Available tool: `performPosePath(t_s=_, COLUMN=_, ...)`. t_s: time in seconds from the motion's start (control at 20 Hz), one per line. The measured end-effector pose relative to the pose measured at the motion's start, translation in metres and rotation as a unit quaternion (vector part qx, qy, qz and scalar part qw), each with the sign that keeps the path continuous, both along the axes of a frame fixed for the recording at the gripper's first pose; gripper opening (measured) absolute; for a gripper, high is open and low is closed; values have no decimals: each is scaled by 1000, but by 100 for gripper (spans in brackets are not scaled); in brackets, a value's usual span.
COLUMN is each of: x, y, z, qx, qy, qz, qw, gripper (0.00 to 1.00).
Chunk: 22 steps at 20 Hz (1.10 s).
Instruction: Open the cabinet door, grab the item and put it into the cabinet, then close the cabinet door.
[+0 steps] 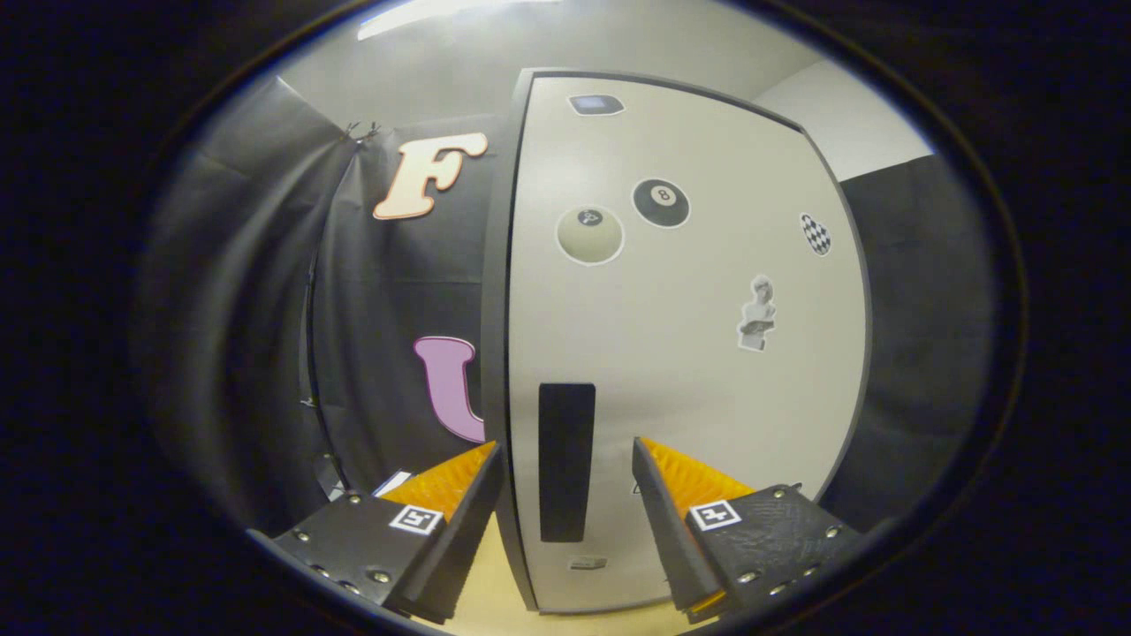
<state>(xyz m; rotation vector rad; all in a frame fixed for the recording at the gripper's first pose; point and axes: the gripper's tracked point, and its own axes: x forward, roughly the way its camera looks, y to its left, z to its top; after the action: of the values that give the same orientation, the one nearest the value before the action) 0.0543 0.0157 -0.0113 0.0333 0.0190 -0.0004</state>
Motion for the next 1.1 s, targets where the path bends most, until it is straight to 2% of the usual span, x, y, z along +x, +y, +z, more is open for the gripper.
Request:
performPosePath(t_s=0.05, x=3, y=-3, z=0, qx=-1, qy=0, qz=-9, qw=1000, gripper=86)
performPosePath(t_s=0.15, x=9, y=-2, z=-1, qx=-1, qy=-1, qz=-7, qw=1000, gripper=72)
performPosePath(t_s=0.55, x=20, y=3, z=-15, qx=-25, qy=11, qz=-7, qw=1000, gripper=71)
performPosePath(t_s=0.8, x=25, y=0, z=-15, qx=-14, qy=10, qz=-8, qw=1000, gripper=71)
performPosePath(t_s=0.9, x=30, y=-1, z=-11, qx=-9, qy=-3, qz=-14, qw=1000, gripper=47)
performPosePath(t_s=1.05, x=25, y=2, z=-11, qx=-25, qy=-15, qz=-9, qw=1000, gripper=43)
performPosePath(t_s=1.1, x=30, y=5, z=-9, qx=-23, qy=-13, qz=-11, qw=1000, gripper=30)
